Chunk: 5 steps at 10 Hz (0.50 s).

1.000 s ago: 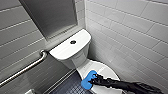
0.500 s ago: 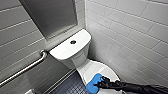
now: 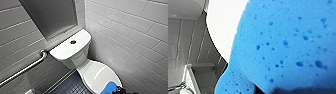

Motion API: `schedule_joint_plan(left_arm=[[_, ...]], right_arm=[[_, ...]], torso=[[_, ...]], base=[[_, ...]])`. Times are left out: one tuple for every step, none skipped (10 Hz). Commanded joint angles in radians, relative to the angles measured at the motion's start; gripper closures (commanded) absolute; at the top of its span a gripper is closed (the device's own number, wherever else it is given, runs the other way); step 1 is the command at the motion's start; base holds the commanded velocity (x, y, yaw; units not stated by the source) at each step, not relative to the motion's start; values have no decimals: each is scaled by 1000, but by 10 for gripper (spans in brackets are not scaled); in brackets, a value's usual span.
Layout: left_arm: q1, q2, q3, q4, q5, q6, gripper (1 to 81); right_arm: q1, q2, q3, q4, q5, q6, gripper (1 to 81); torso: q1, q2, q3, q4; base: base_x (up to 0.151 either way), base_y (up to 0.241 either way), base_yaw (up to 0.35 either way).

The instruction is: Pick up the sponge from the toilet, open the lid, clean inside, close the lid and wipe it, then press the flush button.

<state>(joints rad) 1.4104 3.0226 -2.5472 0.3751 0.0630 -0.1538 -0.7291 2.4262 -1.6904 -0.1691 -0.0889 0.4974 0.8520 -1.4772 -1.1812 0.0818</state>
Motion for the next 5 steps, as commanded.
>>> schedule_joint_plan(left_arm=[[22, 1, 8, -2, 80, 7, 10], [20, 1, 7, -2, 80, 7, 10], [22, 1, 8, -2, 80, 7, 10], [20, 1, 8, -2, 80, 7, 10], [22, 0, 8, -1, 80, 7, 10]], right_arm=[[-23, -155, 123, -7, 47, 6, 811], [-54, -207, 146, -7, 75, 3, 811], [-92, -261, 158, -7, 116, 6, 811], [-141, -312, 160, -6, 153, 3, 811], [-206, -356, 149, -7, 179, 1, 811]], torso=[[0, 0, 0, 0], [0, 0, 0, 0], [0, 0, 0, 0], [0, 0, 0, 0], [0, 0, 0, 0]], base=[[0, 0, 0], [0, 0, 0], [0, 0, 0], [0, 0, 0], [0, 0, 0]])
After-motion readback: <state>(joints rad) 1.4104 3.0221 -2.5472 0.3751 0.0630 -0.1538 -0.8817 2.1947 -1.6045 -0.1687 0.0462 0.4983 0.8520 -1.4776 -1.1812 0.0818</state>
